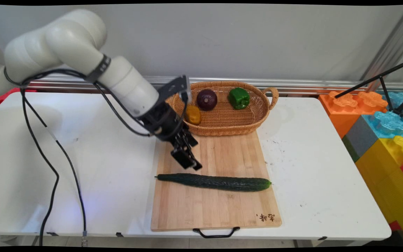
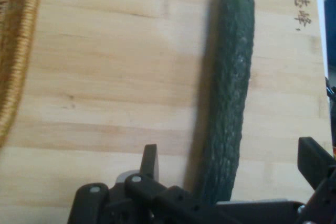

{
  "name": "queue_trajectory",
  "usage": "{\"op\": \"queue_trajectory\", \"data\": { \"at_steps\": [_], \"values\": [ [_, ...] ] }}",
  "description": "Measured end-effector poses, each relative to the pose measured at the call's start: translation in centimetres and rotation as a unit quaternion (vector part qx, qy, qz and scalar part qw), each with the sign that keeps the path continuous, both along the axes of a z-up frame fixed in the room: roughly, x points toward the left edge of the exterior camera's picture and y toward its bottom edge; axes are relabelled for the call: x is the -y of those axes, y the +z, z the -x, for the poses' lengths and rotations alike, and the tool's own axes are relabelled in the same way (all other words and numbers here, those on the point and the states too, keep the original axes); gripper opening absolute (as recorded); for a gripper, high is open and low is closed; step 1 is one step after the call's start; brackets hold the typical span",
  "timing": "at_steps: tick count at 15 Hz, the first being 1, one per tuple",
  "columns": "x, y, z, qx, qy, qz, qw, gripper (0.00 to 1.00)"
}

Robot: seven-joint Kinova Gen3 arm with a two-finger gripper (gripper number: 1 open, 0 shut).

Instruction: Pick up the cucumber from the cutting board, then place the picked object in the vegetable basket

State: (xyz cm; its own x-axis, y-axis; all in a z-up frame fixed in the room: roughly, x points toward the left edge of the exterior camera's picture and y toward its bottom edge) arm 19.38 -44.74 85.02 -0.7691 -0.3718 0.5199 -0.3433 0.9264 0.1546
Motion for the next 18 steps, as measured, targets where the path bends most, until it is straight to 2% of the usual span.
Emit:
{"op": "queue_trajectory", "data": {
  "at_steps": [7,11,12,18],
  "values": [
    [-0.6,-5.6,3.1,0.013,-0.048,0.018,0.9986,1.0],
    [-0.6,-7.8,4.5,0.016,-0.066,0.033,0.9972,1.0],
    [-0.5,-8.2,4.9,0.015,-0.07,0.036,0.9968,0.0],
    [-0.8,-8.5,5.7,0.007,-0.077,0.043,0.9961,0.0]
  ]
}}
